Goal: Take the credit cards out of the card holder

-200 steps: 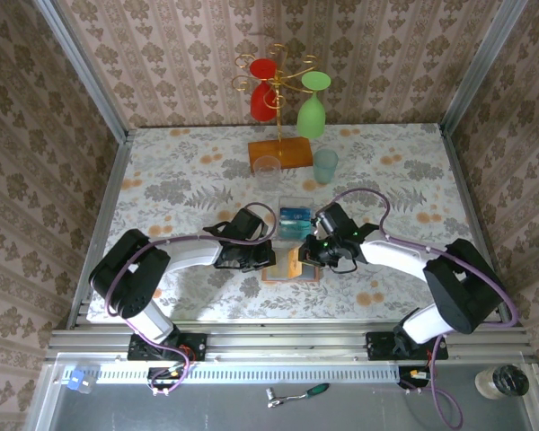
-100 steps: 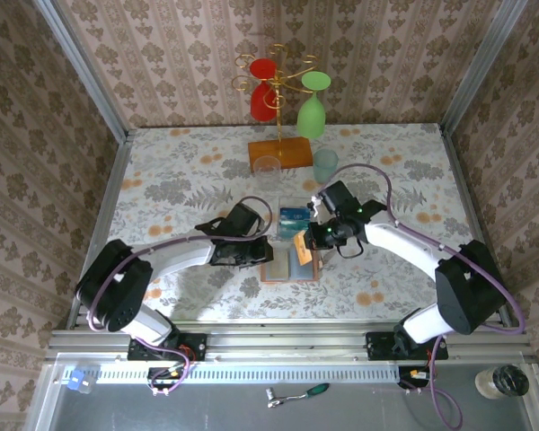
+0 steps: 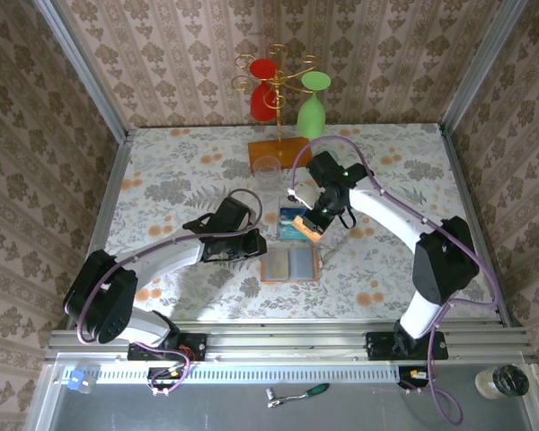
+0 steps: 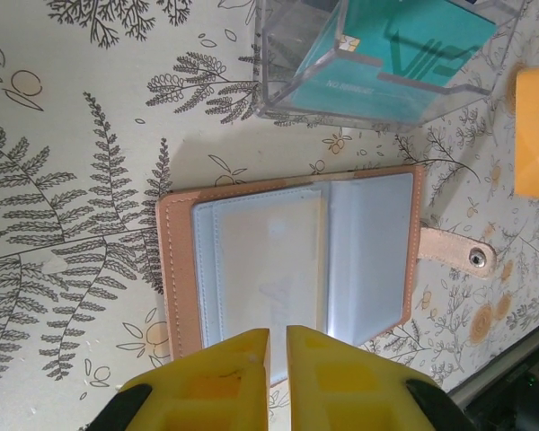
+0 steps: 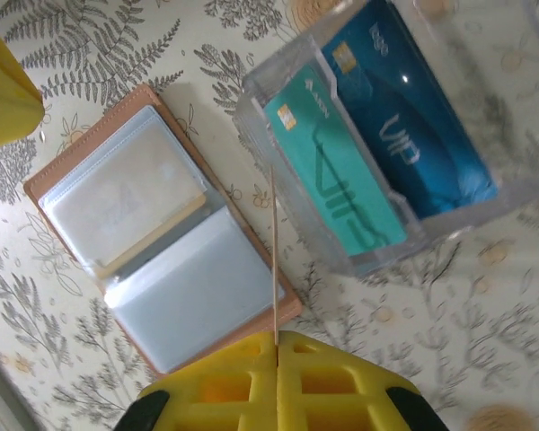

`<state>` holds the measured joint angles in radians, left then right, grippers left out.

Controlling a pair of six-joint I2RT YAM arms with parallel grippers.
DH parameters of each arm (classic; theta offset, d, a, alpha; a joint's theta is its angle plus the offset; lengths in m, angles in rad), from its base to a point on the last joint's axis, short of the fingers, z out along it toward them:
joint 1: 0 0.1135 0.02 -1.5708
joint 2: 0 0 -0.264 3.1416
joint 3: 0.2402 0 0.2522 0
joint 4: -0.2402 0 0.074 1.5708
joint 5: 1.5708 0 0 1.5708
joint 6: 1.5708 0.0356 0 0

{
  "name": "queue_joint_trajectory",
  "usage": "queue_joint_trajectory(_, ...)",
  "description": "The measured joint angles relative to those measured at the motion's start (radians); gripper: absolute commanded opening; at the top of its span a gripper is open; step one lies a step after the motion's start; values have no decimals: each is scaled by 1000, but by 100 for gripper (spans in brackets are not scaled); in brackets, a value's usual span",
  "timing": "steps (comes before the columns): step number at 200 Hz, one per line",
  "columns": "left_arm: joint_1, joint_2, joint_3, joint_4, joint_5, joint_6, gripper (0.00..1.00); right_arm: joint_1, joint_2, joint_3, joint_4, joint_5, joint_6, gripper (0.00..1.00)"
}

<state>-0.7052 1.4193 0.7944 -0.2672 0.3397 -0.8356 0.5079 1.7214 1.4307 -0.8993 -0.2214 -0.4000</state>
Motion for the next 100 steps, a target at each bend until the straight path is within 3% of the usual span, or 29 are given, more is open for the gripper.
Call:
queue_joint_trajectory(40, 0, -29, -27, 0, -8, -1, 13, -5, 92, 167, -111, 31, -222, 0)
queue_joint_trajectory(100, 15, -35, -49, -2, -19, -2, 14, -33, 308, 515, -265, 44, -364, 0)
